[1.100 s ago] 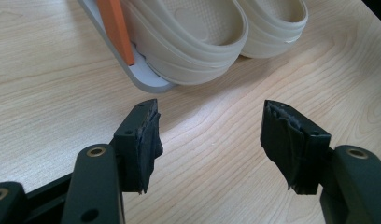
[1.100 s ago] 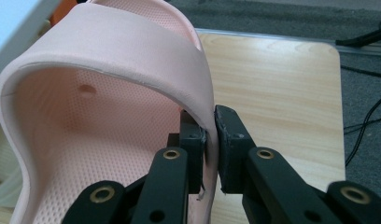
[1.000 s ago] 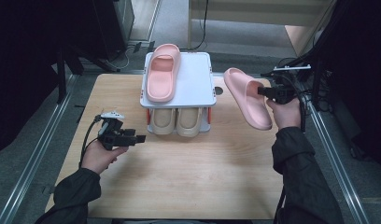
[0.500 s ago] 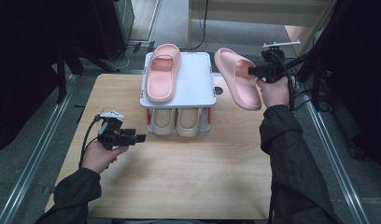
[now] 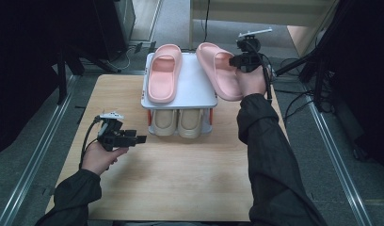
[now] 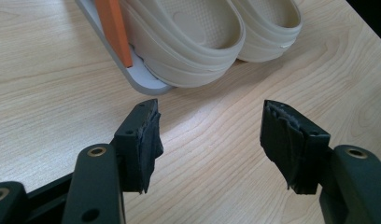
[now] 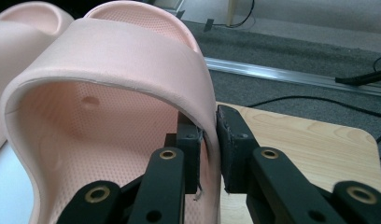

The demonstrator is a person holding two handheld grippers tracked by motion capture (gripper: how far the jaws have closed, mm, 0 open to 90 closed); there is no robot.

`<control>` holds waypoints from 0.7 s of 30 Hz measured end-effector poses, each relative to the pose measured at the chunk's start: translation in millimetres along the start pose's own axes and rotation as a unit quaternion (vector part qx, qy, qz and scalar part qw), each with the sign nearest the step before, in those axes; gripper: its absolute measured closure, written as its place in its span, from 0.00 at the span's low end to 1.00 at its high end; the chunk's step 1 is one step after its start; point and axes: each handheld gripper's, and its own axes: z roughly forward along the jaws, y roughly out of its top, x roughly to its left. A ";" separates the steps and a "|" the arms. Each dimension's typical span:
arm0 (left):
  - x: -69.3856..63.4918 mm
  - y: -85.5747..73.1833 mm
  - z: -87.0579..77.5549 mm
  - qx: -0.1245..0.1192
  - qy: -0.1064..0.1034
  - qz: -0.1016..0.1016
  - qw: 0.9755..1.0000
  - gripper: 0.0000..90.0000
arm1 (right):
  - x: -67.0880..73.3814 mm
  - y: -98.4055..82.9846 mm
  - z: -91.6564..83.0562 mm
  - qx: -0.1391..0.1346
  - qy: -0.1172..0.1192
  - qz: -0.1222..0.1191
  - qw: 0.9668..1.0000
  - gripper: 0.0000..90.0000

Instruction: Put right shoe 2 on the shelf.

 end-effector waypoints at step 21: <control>3.0 -0.3 -2.3 -0.002 -0.001 0.001 1.000 0.42 | 48.4 1.7 28.3 0.011 0.008 -0.025 1.000 0.80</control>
